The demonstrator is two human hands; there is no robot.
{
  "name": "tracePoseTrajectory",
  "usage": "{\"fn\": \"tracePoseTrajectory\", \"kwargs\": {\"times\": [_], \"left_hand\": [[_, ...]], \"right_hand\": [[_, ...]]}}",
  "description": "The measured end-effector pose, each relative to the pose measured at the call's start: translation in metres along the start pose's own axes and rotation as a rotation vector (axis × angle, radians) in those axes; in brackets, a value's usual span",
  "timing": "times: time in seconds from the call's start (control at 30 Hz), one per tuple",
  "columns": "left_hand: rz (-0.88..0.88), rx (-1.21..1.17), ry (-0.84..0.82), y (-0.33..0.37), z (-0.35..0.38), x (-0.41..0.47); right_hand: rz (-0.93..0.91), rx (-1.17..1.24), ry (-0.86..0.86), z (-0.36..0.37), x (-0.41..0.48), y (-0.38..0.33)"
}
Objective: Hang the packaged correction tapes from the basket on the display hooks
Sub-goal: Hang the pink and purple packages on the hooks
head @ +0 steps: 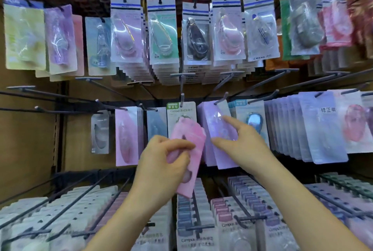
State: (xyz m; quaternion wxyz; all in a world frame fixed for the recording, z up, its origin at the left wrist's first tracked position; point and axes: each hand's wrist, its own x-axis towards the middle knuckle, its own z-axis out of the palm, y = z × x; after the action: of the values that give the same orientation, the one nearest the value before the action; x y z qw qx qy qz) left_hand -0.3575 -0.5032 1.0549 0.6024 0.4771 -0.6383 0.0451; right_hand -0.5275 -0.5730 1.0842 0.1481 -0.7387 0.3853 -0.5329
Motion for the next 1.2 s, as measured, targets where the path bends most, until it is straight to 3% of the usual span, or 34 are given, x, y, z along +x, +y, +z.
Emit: {"fn": "tracePoseTrajectory", "kwargs": {"times": [0.07,0.2,0.3,0.5,0.63,0.67,0.73,0.8,1.03,1.2], "left_hand": [[-0.040,-0.078,0.004,-0.009,-0.007,0.004],[-0.065,-0.231,-0.005,-0.011,-0.013,0.003],[-0.070,-0.345,0.005,-0.008,-0.014,0.000],[-0.101,-0.390,-0.018,-0.009,-0.016,0.001],[-0.122,-0.528,-0.043,-0.016,-0.019,-0.003],[-0.115,-0.584,-0.056,-0.017,-0.019,-0.004],[-0.105,-0.708,-0.078,-0.016,-0.019,-0.007],[-0.110,-0.796,-0.078,-0.013,-0.023,-0.011],[-0.130,-0.662,0.146,-0.023,-0.083,-0.010],[-0.097,-0.527,0.206,-0.037,-0.127,-0.011]], "right_hand": [[0.039,-0.102,-0.052,0.007,0.004,0.003],[-0.018,-0.592,-0.019,0.022,0.008,0.004],[-0.022,-0.754,0.016,0.032,0.012,0.003],[0.009,-0.777,0.052,0.025,0.002,-0.003],[-0.220,-0.490,0.337,0.015,-0.036,-0.013],[-0.272,-0.318,0.293,0.017,-0.048,-0.019],[-0.236,0.103,0.003,0.032,-0.064,-0.030],[-0.162,0.363,-0.276,0.051,-0.066,-0.033],[-0.201,0.312,-0.447,0.093,-0.058,-0.036],[-0.186,0.266,-0.567,0.121,-0.054,-0.061]]}}
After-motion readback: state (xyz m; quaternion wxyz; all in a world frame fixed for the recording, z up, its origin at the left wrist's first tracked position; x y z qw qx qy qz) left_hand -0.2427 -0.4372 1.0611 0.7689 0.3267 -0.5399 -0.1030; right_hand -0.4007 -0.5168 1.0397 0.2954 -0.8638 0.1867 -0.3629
